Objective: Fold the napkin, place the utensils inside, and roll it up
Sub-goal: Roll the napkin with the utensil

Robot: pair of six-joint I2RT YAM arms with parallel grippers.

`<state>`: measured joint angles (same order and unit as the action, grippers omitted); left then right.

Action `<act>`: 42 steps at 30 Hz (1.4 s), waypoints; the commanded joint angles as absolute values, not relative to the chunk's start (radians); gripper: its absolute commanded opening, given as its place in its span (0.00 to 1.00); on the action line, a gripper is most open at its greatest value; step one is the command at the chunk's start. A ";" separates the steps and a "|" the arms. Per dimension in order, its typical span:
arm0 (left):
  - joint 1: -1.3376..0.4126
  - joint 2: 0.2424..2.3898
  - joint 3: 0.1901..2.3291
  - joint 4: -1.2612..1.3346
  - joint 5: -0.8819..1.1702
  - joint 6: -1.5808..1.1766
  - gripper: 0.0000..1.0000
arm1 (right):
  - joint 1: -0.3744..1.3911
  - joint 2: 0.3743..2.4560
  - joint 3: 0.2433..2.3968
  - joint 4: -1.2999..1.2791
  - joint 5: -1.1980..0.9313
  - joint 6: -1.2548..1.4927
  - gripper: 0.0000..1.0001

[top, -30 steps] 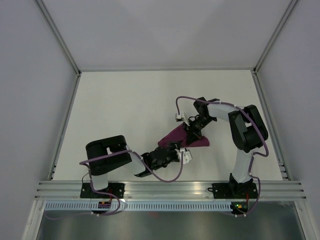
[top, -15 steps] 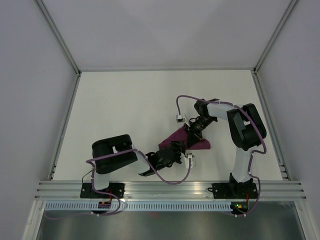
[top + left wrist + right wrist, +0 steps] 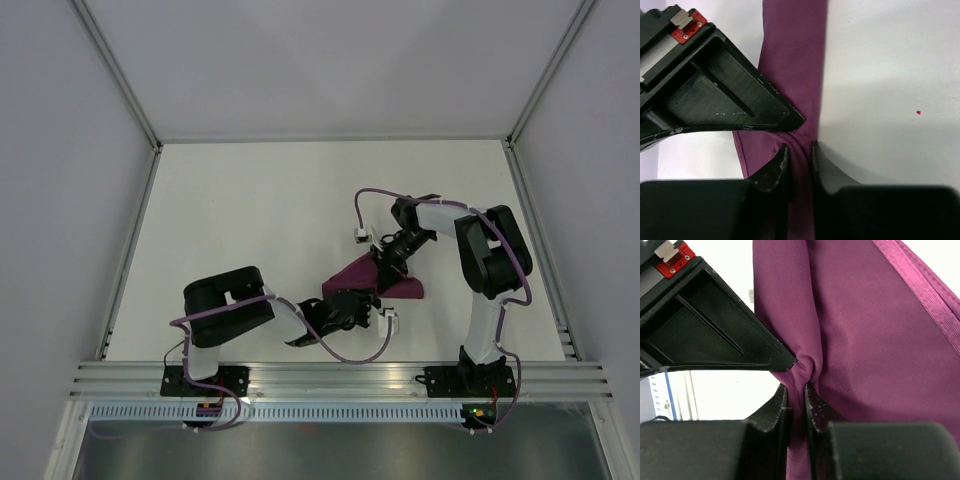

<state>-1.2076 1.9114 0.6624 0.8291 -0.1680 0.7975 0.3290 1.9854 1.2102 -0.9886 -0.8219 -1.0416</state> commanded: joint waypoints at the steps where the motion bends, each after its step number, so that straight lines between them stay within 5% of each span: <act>1: -1.169 1.944 0.705 0.608 -0.144 0.773 0.16 | 0.334 2.040 1.186 -0.973 -0.700 -1.120 0.19; 5: -1.141 1.924 0.774 0.435 -0.111 0.694 0.03 | 0.333 1.994 1.175 -0.953 -0.699 -1.098 0.36; 13: -1.097 1.870 0.839 0.313 0.031 0.535 0.02 | 0.319 1.846 1.166 -0.890 -0.696 -1.029 0.56; 15: -1.082 1.858 0.851 0.276 0.069 0.497 0.02 | 0.305 1.801 1.163 -0.867 -0.693 -0.993 0.70; 27: -0.980 1.879 0.957 0.077 0.274 0.282 0.02 | 0.193 1.499 1.059 -0.664 -0.667 -0.838 0.71; 42: -0.835 2.072 1.224 -0.302 0.678 0.129 0.02 | 0.195 0.996 0.583 -0.347 -0.643 -0.851 0.72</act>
